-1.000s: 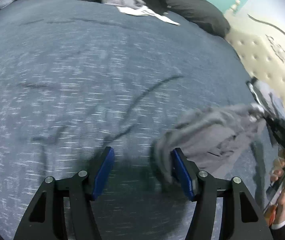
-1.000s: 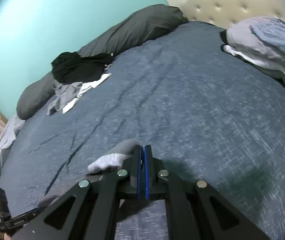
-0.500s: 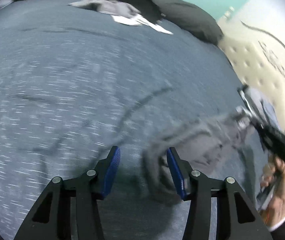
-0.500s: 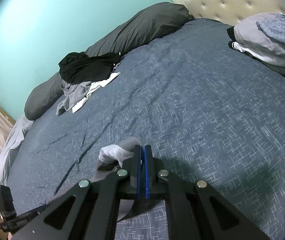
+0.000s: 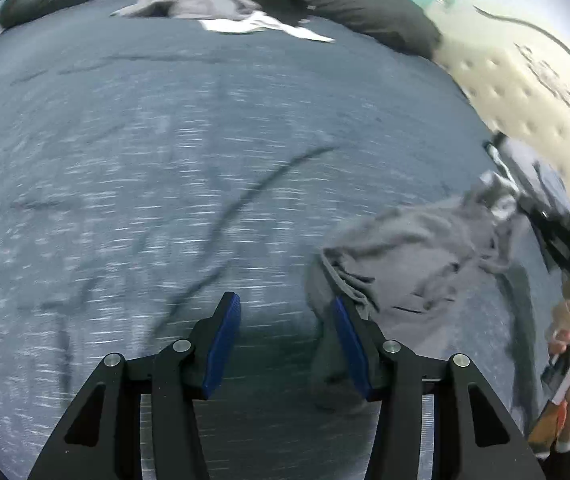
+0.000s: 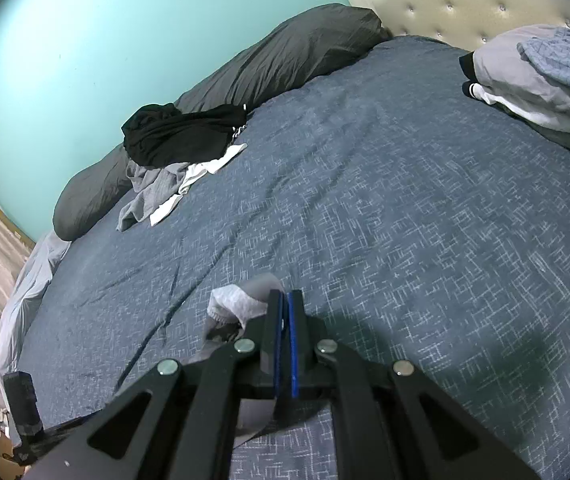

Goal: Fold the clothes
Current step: 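Lower the left tool onto the garment and grasp it while the right tool holds its edge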

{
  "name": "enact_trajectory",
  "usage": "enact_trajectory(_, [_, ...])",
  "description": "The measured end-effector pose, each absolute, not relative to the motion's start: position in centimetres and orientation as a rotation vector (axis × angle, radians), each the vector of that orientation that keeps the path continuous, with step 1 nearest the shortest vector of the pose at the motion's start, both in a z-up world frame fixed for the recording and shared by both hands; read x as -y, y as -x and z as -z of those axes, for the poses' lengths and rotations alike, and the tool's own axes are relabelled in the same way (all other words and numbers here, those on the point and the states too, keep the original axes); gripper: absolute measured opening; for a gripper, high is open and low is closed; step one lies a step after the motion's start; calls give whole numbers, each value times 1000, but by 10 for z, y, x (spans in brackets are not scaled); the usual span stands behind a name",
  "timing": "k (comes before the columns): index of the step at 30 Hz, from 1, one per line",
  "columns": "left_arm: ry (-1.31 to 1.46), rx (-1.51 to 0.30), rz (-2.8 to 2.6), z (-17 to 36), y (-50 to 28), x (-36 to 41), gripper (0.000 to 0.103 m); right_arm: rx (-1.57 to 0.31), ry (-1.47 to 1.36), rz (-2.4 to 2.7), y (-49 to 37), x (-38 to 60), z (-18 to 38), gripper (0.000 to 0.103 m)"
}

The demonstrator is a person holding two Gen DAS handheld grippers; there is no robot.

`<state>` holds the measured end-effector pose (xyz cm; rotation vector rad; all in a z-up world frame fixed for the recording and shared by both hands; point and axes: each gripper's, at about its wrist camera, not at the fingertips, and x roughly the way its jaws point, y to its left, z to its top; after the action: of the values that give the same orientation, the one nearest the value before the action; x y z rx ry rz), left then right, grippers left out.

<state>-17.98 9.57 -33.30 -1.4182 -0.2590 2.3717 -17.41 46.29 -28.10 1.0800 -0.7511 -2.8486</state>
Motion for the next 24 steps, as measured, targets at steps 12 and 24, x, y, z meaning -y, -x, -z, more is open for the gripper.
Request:
enact_trajectory(12, [1421, 245, -2281, 335, 178, -120, 57, 762, -1088, 2838, 174, -466, 283, 3])
enact_trajectory(24, [1435, 293, -2253, 339, 183, -119, 57, 771, -1090, 2827, 175, -462, 284, 3])
